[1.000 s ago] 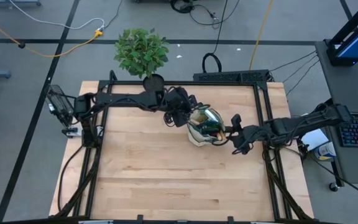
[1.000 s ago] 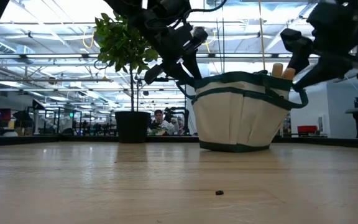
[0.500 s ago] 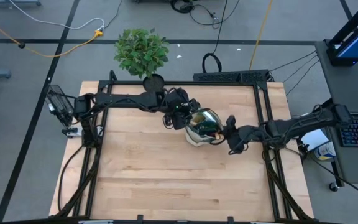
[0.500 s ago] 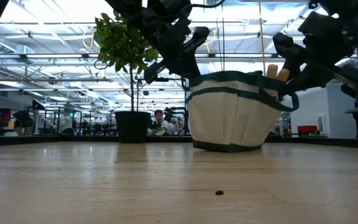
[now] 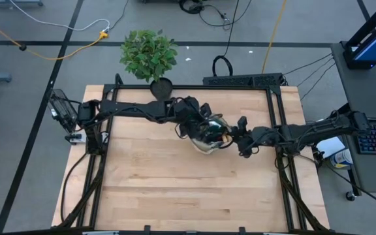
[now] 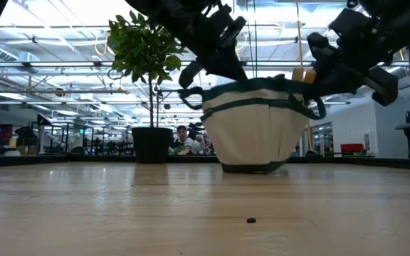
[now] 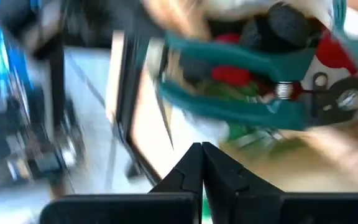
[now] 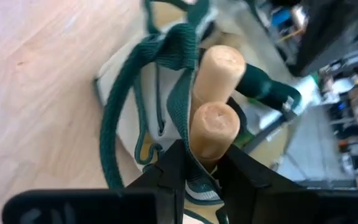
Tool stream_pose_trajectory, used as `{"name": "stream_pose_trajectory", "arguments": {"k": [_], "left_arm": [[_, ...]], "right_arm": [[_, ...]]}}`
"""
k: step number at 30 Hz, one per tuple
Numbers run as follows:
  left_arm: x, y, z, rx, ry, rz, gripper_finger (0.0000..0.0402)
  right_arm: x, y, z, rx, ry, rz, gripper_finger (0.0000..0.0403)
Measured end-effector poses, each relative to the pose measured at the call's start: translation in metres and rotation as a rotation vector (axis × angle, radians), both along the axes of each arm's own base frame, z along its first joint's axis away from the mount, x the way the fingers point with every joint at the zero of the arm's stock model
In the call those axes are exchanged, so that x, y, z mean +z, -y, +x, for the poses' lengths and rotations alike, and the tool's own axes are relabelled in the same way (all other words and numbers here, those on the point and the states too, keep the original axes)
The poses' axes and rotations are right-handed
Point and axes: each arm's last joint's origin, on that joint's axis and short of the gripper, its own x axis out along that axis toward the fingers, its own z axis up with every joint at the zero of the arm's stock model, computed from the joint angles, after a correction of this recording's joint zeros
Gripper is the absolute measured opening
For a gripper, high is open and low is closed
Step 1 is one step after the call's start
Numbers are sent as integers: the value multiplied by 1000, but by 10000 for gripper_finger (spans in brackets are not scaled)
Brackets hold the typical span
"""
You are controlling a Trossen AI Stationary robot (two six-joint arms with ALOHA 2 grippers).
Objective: Pick & Place Garden tools in Gardening bag
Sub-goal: Adjust the light brown gardening bag
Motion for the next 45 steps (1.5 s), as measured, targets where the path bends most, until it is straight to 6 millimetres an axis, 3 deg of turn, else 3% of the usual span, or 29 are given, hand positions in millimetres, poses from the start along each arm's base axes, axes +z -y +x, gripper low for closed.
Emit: {"name": "stream_pose_trajectory", "arguments": {"k": [3, 7, 11, 23, 33, 39, 45], "left_arm": [[-3, 2, -2, 148, -24, -74, 19], [-12, 6, -10, 192, -154, -63, 20], [-14, 8, -13, 221, -205, 50, 38], [-10, 8, -11, 176, -258, 405, 139], [-12, -19, -17, 138, -272, 308, 145], [-14, -21, -18, 26, -256, 190, 145], [-14, -20, -18, -80, -262, 229, 145]], "right_arm": [[-4, 0, -2, -21, -39, 22, 61], [-6, 1, -4, -33, -63, 34, 65], [-6, 1, -4, -32, -61, 31, 64], [-6, 1, -4, -32, -62, 32, 65], [-6, 1, -4, -32, -62, 32, 67], [-6, 1, -4, -32, -61, 32, 64], [-5, 1, -4, -33, -60, 34, 67]]}}
